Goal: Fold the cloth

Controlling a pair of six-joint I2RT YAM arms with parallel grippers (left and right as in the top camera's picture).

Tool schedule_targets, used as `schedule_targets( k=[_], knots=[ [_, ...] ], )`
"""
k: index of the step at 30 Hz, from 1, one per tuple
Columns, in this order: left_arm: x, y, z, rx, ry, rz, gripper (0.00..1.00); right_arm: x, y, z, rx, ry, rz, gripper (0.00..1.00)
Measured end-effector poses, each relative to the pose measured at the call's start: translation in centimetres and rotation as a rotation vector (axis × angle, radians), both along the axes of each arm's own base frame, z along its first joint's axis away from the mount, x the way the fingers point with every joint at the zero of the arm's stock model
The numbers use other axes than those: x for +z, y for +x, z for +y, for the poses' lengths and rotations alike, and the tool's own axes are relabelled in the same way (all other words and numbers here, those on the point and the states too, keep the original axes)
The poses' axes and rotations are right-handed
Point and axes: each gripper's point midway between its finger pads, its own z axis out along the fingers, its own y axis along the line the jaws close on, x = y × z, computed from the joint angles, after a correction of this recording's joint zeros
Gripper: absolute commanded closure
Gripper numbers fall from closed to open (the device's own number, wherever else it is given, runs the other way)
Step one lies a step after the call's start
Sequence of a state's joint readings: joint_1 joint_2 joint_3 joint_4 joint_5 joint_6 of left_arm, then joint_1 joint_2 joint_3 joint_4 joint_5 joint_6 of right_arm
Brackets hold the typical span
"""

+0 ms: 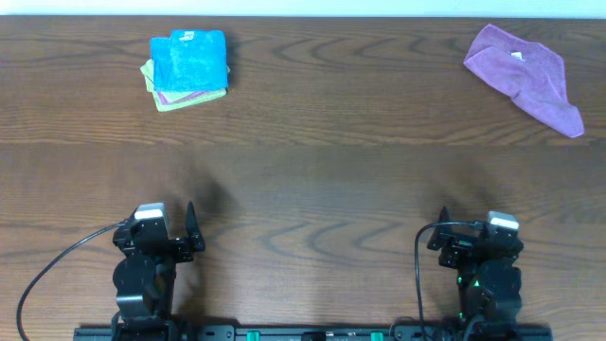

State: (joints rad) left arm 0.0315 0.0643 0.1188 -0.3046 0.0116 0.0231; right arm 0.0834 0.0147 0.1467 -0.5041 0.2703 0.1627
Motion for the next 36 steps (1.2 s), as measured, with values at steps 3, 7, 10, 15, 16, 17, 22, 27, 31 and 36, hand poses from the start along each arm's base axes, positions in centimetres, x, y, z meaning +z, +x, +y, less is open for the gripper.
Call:
schedule_targets(
  k=[3, 7, 10, 15, 16, 17, 22, 27, 31, 36],
  knots=[
    [-0.01, 0.00, 0.00, 0.000, 0.000, 0.000, 0.05, 0.04, -0.03, -0.27, -0.014, -0.008, -0.001, 0.01],
    [0.00, 0.00, 0.00, 0.000, 0.000, 0.000, 0.05, 0.05, -0.05, -0.34, -0.015, -0.017, 0.001, 0.01],
    [0.00, 0.00, 0.00, 0.000, 0.000, 0.000, 0.05, 0.05, -0.06, -0.38, -0.016, -0.021, 0.001, 0.01],
    [0.00, 0.00, 0.00, 0.000, 0.000, 0.000, 0.05, 0.06, -0.06, -0.39, -0.017, -0.021, 0.001, 0.01],
    [0.00, 0.00, 0.00, 0.000, 0.000, 0.000, 0.05, 0.06, -0.06, -0.39, -0.017, -0.021, 0.001, 0.01],
    [0.00, 0.00, 0.00, 0.000, 0.000, 0.000, 0.05, 0.06, -0.06, -0.39, -0.017, -0.021, 0.001, 0.01],
    [0.00, 0.00, 0.00, 0.000, 0.000, 0.000, 0.05, 0.06, -0.06, -0.39, -0.017, -0.021, 0.001, 0.01],
    [0.00, 0.00, 0.00, 0.000, 0.000, 0.000, 0.05, 0.06, -0.06, -0.39, -0.017, -0.021, 0.001, 0.01],
    [-0.01, 0.00, 0.00, 0.000, 0.000, 0.000, 0.04, 0.06, -0.06, -0.39, -0.017, -0.021, 0.001, 0.01],
    [0.00, 0.00, 0.00, 0.000, 0.000, 0.000, 0.05, 0.06, -0.06, -0.39, -0.017, -0.021, 0.001, 0.01]
  ],
)
